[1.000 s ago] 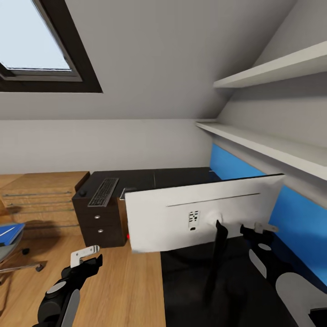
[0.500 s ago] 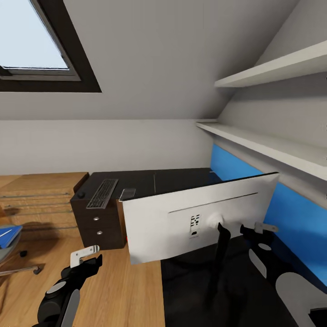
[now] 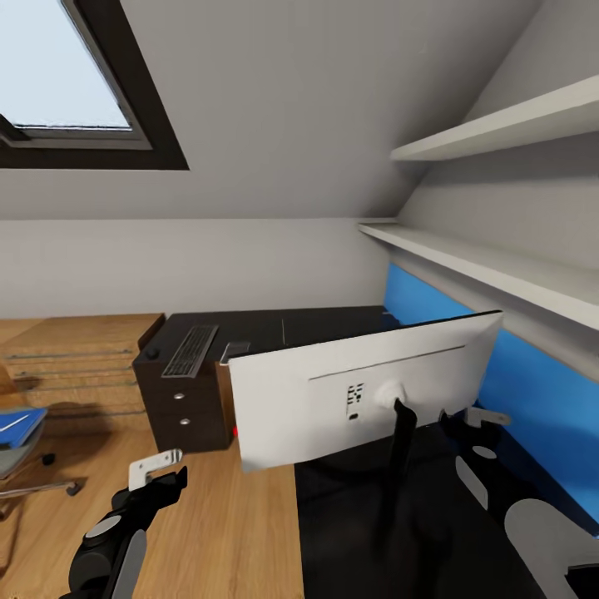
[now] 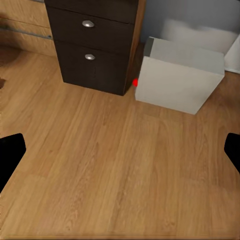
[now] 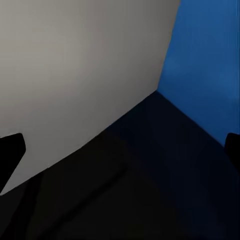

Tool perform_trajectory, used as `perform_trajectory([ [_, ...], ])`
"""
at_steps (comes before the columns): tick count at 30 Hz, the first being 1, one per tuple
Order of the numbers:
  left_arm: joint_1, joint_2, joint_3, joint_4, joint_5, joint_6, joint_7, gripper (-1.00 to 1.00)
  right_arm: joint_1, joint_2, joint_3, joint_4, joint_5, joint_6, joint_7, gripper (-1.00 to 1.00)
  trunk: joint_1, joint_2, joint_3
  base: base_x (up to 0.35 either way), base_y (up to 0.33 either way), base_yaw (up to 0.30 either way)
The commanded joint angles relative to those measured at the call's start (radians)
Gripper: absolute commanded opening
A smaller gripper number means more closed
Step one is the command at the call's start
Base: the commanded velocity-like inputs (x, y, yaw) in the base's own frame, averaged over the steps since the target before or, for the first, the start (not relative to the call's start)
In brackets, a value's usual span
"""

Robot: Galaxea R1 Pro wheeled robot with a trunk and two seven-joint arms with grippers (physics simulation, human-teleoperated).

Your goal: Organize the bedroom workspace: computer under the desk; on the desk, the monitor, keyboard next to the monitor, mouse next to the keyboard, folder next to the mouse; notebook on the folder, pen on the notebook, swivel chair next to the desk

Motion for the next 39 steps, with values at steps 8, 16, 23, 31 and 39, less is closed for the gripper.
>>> perform_trajectory([
  [8, -0.001, -0.001, 0.000, -0.001, 0.010, 0.005, 0.007, 1.00, -0.001, 0.000, 0.010, -0.016, -0.011, -0.004, -0.006, 1.00, 0.000, -0.001, -0.002, -0.307, 0.000, 0.000],
  [16, -0.001, -0.001, 0.000, -0.001, 0.010, 0.005, 0.006, 1.00, 0.011, -0.002, 0.011, -0.277, -0.026, 0.292, -0.007, 1.00, 0.000, -0.001, -0.002, -0.256, 0.000, 0.000],
  [23, -0.001, -0.001, 0.000, -0.001, 0.010, 0.004, 0.006, 1.00, 0.044, -0.003, 0.009, -0.482, -0.132, 0.690, -0.010, 1.00, 0.000, -0.001, -0.002, -0.064, 0.000, 0.000],
  [31, -0.001, -0.001, 0.000, -0.001, 0.010, 0.004, 0.005, 1.00, 0.085, -0.012, -0.008, -0.654, -0.246, 0.885, -0.011, 1.00, 0.000, -0.001, -0.002, -0.005, 0.000, 0.000],
  [39, -0.001, -0.001, 0.000, 0.000, 0.010, 0.004, 0.004, 1.00, 0.181, -0.010, -0.011, -0.843, -0.266, 0.905, -0.012, 1.00, 0.000, -0.001, -0.002, -0.152, 0.000, 0.129],
])
